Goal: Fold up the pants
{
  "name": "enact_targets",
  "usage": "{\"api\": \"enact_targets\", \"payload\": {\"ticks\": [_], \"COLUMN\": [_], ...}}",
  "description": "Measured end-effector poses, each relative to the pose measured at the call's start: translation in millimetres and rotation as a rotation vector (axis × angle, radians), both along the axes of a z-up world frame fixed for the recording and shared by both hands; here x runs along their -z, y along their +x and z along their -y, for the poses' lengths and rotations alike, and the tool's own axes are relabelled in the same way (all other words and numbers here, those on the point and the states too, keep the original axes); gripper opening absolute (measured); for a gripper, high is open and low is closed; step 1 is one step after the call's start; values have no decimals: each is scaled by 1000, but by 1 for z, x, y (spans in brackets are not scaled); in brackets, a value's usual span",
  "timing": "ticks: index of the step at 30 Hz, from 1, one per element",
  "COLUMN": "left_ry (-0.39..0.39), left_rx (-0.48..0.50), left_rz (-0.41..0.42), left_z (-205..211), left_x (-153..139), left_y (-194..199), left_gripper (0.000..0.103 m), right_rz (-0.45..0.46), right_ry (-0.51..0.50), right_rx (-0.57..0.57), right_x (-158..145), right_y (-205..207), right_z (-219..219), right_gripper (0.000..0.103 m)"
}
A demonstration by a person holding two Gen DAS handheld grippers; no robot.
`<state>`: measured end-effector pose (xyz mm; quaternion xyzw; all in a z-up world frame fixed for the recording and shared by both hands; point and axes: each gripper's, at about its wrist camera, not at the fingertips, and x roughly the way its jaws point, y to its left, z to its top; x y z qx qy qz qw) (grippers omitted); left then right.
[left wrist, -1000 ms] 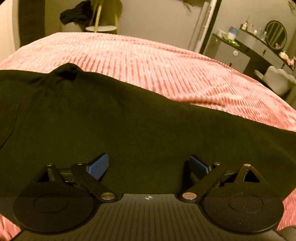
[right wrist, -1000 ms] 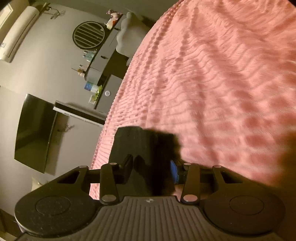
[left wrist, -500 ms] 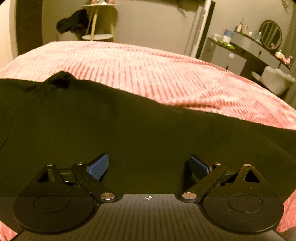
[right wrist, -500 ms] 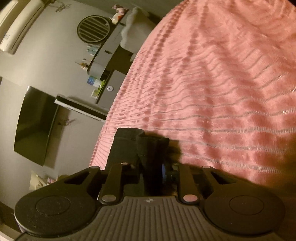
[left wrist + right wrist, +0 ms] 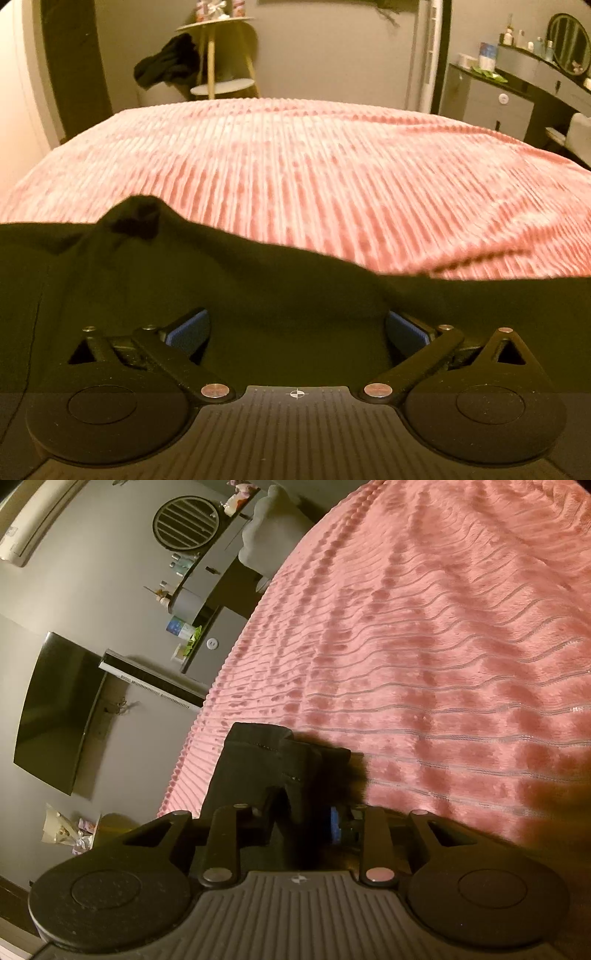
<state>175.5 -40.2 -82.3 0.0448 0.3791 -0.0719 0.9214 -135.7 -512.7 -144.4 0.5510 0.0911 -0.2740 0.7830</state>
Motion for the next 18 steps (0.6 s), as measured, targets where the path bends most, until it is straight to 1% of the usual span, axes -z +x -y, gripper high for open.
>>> {"api": "enact_targets", "payload": {"ticks": [3, 5, 6, 8, 9, 10, 11, 12, 16, 18], "left_ry": [-17, -40, -52, -58, -53, -42, -34, -32, -45, -51], "left_rx": [-36, -38, -36, -27, -18, -13, -13, -13, -10, -9], "left_rz": [-47, -85, -104, -121, -123, -119, -111, -110, -123, -125], "left_z": [-1, -2, -2, 0, 2, 2, 2, 2, 0, -2], "left_x": [-7, -11, -13, -12, -11, -9, -8, -8, -10, -11], "left_y": [1, -3, -7, -15, -20, -24, -28, -31, -37, -39], "left_gripper": [103, 103, 103, 103, 103, 103, 103, 103, 103, 103], "right_rz": [3, -16, -33, -59, -59, -49, -33, -26, 51, 67], "right_ry": [11, -14, -32, -60, -63, -69, -84, -102, -190, -261], "right_rx": [9, 6, 4, 1, 5, 5, 1, -4, -68, -121], "right_x": [-1, -3, -4, -8, -11, -14, -20, -26, -64, -88], "right_y": [2, 5, 7, 10, 9, 8, 7, 7, 10, 17], "right_z": [1, 0, -2, -4, -5, -6, -9, -13, -43, -70], "right_gripper": [33, 31, 26, 23, 17, 14, 10, 9, 8, 8]}}
